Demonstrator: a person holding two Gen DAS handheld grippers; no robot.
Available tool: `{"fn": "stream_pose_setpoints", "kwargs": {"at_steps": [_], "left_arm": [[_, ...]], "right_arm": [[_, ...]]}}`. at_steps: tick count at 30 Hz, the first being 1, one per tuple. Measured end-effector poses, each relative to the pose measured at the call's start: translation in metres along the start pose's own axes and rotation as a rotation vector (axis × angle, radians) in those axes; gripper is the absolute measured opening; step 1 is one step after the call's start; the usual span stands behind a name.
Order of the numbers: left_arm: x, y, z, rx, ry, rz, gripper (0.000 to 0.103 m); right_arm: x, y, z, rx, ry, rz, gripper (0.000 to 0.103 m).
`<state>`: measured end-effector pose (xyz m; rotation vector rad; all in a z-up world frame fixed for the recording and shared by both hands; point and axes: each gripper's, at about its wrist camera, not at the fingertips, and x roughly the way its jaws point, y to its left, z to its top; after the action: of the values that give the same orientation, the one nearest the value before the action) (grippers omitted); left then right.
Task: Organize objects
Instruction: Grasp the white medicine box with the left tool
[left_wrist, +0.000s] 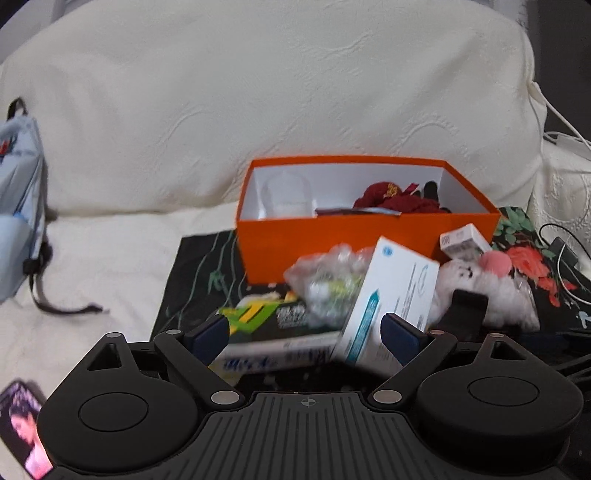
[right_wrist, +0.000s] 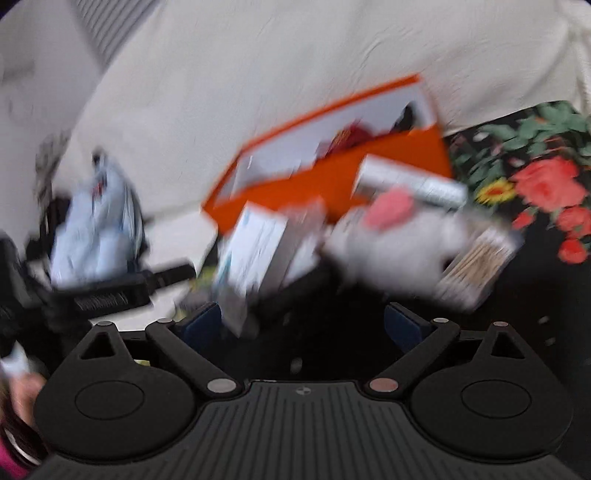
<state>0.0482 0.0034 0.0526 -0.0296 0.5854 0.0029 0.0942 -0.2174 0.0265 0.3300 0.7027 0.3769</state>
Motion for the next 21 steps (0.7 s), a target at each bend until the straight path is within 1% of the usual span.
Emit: {"fn": "stream_pose_setpoints", "kwargs": {"at_steps": [3,4,8,12,14,15,16,17,18,21], "left_arm": [[0.004,0.009,-0.006,-0.031,0.028,0.011,0.103],[0.007,0.012,-0.005,-0.041,0.037,0.009,0.103],[0.007,0.016,-0.006,-0.054,0.035,-0.003,0.103],[0.006,0.012,-0.006,-0.037,0.025,-0.015,0.103],[0.006,0.008,-0.005,-0.022,0.02,-0.015,0.103],[0.006,0.006,-0.005,-0.013,0.017,-0.015,0.103],[0.005,0.005,-0.005,-0.006,0.014,-0.016,0.103],[0.005,0.003,-0.005,0.005,0.01,-0.019,0.103],[0.005,0.001,-0.005,0.012,0.006,-0.022,0.103],[0.003,-0.007,-0.003,0.053,-0.014,-0.044,0.103]], "right_arm": [[0.02,0.014,-0.006,-0.095,0.03,-0.062,0.096],[0.023,0.011,-0.007,-0.106,0.044,-0.073,0.096],[0.042,0.013,-0.003,-0.133,0.075,-0.101,0.097],[0.057,0.016,0.012,-0.177,0.079,-0.132,0.097],[0.063,0.017,0.014,-0.205,0.089,-0.114,0.095],[0.066,0.019,0.015,-0.223,0.092,-0.108,0.089],[0.068,0.021,0.013,-0.24,0.087,-0.108,0.081],[0.067,0.022,0.012,-0.258,0.081,-0.1,0.072],[0.067,0.023,0.011,-0.265,0.083,-0.08,0.06],[0.059,0.024,0.007,-0.275,0.073,-0.078,0.06]]}}
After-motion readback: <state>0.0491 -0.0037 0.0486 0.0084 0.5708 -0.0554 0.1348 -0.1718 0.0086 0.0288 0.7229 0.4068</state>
